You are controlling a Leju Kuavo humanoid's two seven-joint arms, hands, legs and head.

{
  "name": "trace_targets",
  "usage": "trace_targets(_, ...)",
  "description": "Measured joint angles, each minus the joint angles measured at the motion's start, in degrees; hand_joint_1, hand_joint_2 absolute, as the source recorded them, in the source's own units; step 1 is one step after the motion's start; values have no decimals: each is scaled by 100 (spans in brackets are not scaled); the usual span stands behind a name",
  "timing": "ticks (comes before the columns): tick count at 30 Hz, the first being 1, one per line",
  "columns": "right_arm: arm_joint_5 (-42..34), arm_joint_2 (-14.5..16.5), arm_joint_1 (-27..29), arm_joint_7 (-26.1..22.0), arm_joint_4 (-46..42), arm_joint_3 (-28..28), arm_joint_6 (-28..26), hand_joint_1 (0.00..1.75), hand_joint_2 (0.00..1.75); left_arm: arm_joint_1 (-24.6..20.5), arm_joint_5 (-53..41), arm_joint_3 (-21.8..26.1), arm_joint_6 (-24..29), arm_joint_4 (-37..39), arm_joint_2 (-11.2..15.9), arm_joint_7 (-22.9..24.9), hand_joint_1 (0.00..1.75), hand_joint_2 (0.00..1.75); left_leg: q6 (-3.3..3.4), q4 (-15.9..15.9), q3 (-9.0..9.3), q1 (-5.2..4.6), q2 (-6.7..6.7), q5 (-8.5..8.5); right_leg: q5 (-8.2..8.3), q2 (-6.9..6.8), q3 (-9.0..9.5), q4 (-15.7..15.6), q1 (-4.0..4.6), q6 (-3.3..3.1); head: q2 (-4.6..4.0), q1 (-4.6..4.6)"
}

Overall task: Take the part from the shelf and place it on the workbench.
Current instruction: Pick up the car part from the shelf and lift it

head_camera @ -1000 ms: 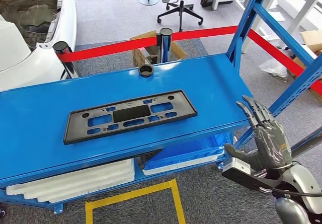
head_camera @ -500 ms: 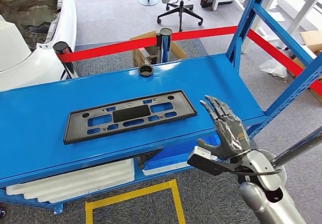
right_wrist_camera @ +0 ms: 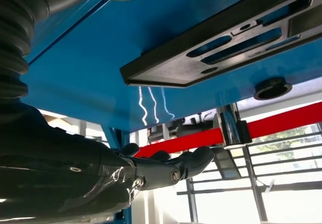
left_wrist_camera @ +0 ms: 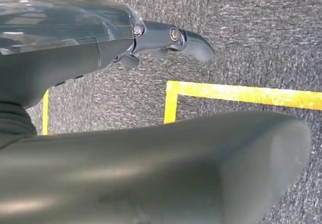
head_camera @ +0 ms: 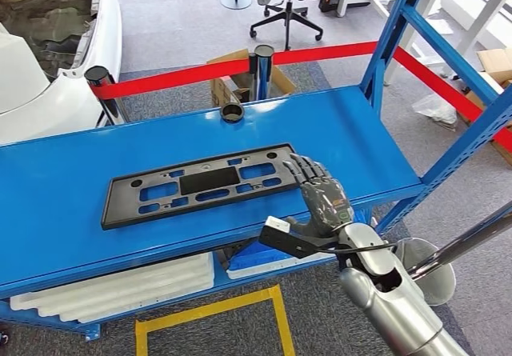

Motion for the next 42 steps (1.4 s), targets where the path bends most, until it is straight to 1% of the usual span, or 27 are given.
trace_targets(9,58,124,-177,33,436,103,6,0,175,8,0,-50,-13,23,36,-86,0,0,0,0,1,1,0,0,0,0,1,0,0,0,0,0)
trace_targets(18,421,323,-294,229,682,191,-25,0,175,5,0,-115,-34,23,51,-161,0,0,0,0,1,1,0,0,0,1,0,0,1,0,0,0)
trace_targets(29,664,808,-634,299,1217,307,-9,0,175,-11,0,-227,-103,25,62,-199,0,0,0,0,1,2,1,1,0,3,0,1,1,0,0,0)
trace_targets(36,573,1142,-969,269,1821,331,110,0,175,-44,0,-318,-130,25,71,-215,0,0,0,0,1,3,1,1,0,2,0,1,1,0,0,0)
trace_targets(42,524,1348,-1206,245,2387,338,123,0,175,-74,0,-402,-158,25,76,-223,0,0,-1,0,1,2,1,1,0,2,0,1,1,0,0,0)
